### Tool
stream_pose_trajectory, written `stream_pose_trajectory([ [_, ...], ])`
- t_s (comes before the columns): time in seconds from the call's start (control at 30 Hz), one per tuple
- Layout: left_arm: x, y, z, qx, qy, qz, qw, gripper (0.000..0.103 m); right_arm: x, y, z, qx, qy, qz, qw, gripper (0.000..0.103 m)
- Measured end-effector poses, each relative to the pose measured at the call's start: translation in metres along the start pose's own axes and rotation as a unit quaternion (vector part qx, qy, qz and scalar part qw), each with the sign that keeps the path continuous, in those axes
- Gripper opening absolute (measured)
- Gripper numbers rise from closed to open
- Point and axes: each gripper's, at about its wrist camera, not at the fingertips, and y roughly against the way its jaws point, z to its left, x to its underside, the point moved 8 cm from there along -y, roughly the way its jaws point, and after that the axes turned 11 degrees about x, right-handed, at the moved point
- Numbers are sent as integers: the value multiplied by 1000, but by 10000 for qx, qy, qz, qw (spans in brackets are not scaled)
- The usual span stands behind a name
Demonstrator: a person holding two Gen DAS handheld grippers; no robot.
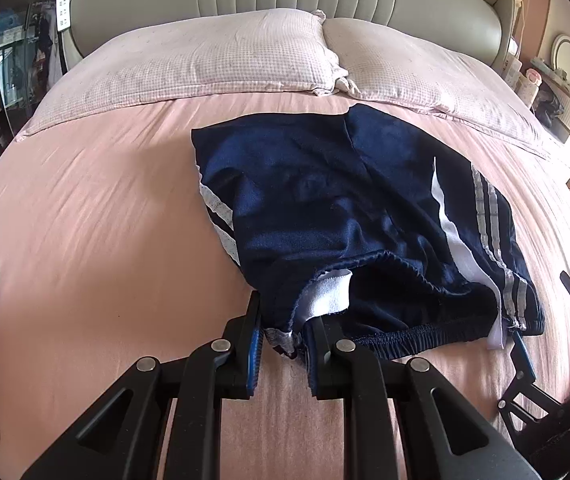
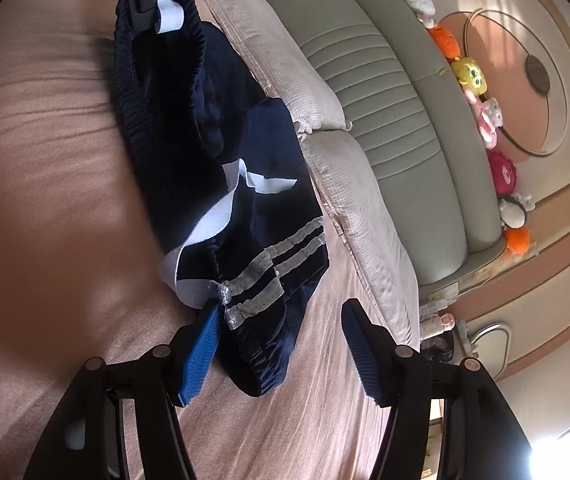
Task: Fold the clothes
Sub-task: 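Grasp the shorts waistband edge with the left tool, then lift the waistband with the left tool while the right tool grips the shorts leg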
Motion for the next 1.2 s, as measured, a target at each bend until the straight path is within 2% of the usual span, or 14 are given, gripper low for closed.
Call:
stream_pose_trajectory([
  [0.1,0,-1,-1,8,-41,6,10000,15,-6,-1,2,367,450,-292,9979,61],
  [0.2,0,-6,-2,51,3,37,10000,15,-10,-11,7,655,844,-357,9936,61],
  [0.43,4,-8,-1,157,209,96,9996,15,-22,-37,6,505,847,-83,9951,61],
  [0.57,5,-9,-3,104,128,71,9998,15,-19,-40,4,486,684,209,9963,60],
  [0.6,5,-10,-3,68,106,74,9999,15,-16,-39,4,475,635,295,9964,58],
  [0.67,7,-11,-3,20,95,81,9999,16,-10,-39,6,397,538,492,9965,46],
  [0.73,10,-16,-3,31,173,141,9997,16,-4,-39,10,287,443,704,9961,23],
  [0.8,14,-21,-2,73,315,255,9992,16,4,-40,14,186,367,912,9950,9],
  [0.93,16,-24,0,112,485,268,9984,17,9,-35,11,94,131,976,9951,8],
  [1.2,17,-27,1,187,508,277,9981,18,-1,-31,-19,-105,-640,1129,9915,8],
])
